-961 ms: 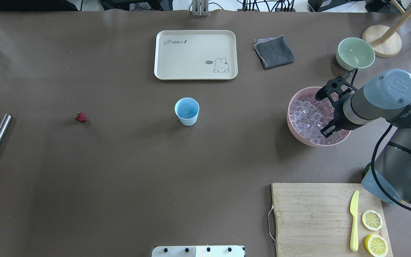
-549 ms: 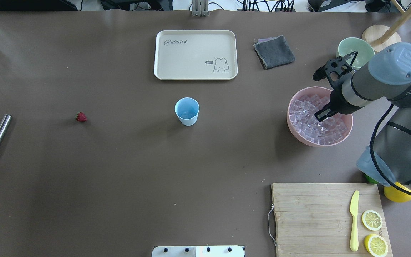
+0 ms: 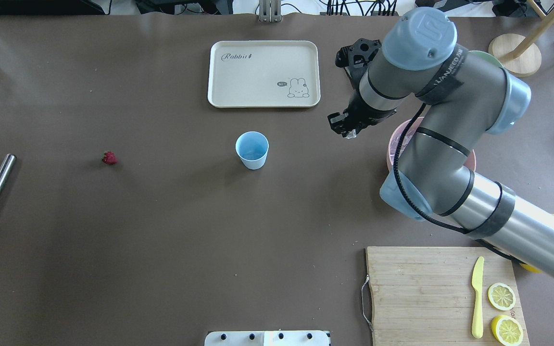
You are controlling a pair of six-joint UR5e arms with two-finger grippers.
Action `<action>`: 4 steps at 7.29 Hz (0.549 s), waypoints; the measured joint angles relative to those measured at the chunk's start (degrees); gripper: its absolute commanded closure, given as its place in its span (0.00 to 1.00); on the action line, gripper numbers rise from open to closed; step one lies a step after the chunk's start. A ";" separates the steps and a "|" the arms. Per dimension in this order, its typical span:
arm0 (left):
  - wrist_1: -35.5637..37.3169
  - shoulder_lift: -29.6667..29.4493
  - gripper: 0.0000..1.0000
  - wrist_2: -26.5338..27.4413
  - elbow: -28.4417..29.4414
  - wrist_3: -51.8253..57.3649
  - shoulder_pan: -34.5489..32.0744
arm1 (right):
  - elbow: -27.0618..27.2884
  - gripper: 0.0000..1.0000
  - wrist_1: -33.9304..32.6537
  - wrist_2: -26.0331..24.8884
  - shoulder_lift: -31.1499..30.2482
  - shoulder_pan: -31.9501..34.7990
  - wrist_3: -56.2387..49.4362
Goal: Mash ice and strawberries in cup
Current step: 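Carry the second ice cube with the right gripper to the cup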
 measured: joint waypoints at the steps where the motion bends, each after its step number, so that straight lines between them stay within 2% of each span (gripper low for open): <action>1: 0.00 -0.02 0.01 0.00 -0.03 0.00 0.01 | -2.91 0.93 0.01 -2.79 4.67 -2.76 5.98; 2: 0.00 -0.03 0.01 0.00 -0.06 0.00 0.01 | -6.35 0.92 0.12 -5.58 9.24 -5.27 11.05; 4: 0.00 0.01 0.01 0.00 0.01 0.00 0.01 | -10.16 0.90 5.88 -10.17 12.37 -8.89 16.69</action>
